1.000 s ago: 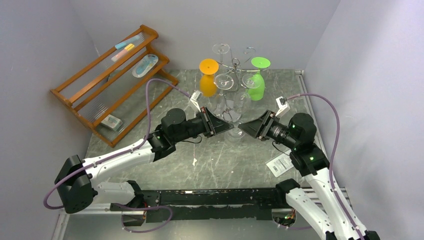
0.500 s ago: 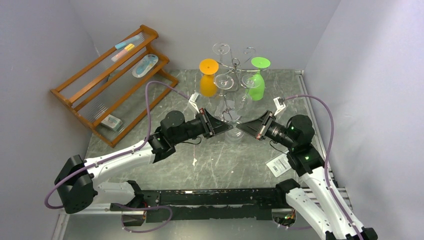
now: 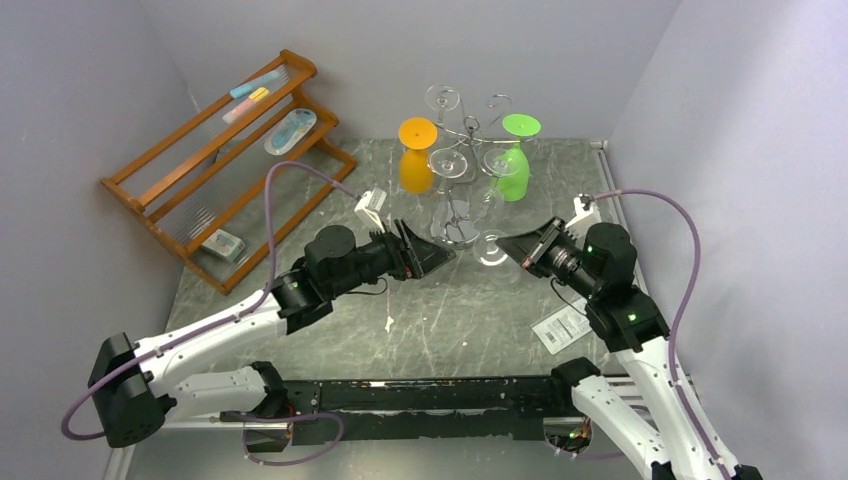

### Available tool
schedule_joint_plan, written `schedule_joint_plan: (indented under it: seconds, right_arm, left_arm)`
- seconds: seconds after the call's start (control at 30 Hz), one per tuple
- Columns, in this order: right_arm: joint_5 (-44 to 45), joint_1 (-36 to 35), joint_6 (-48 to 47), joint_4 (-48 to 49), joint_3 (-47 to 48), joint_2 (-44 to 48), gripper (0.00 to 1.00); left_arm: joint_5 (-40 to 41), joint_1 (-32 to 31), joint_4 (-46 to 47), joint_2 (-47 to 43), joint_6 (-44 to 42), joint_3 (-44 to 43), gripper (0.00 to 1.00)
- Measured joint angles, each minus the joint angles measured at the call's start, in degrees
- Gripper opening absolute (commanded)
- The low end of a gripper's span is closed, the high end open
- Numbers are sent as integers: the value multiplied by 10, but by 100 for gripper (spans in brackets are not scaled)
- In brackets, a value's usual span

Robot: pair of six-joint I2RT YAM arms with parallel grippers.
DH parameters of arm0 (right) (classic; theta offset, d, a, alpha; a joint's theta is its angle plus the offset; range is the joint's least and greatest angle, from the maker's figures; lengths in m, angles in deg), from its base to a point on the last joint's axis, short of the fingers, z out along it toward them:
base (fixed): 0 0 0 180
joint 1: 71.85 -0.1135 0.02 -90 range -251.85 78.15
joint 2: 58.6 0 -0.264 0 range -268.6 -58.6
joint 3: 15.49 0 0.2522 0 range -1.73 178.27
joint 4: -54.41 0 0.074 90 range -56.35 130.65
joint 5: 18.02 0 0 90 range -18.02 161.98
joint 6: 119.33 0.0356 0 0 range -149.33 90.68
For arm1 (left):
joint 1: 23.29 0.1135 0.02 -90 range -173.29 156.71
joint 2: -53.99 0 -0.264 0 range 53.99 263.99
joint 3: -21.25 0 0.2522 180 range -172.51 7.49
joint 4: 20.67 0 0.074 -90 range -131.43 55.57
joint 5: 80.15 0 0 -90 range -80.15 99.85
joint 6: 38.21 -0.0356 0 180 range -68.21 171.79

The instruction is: Place the wine glass upside down on the wine glass rack

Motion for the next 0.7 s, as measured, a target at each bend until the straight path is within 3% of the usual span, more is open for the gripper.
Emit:
schedule_joint_plan:
  seconds: [0.23, 0.43, 0.7]
  right_arm:
    - [186, 0, -7, -116, 42, -2, 0]
    - [317, 0, 7, -177, 49, -1, 0]
    - [443, 0, 35, -137, 52, -16, 0]
  left_arm:
    - [71, 0, -111, -62, -122, -23, 83]
    - [148, 0, -153, -112, -193, -34, 82]
    - [168, 0, -179, -136, -249, -35, 80]
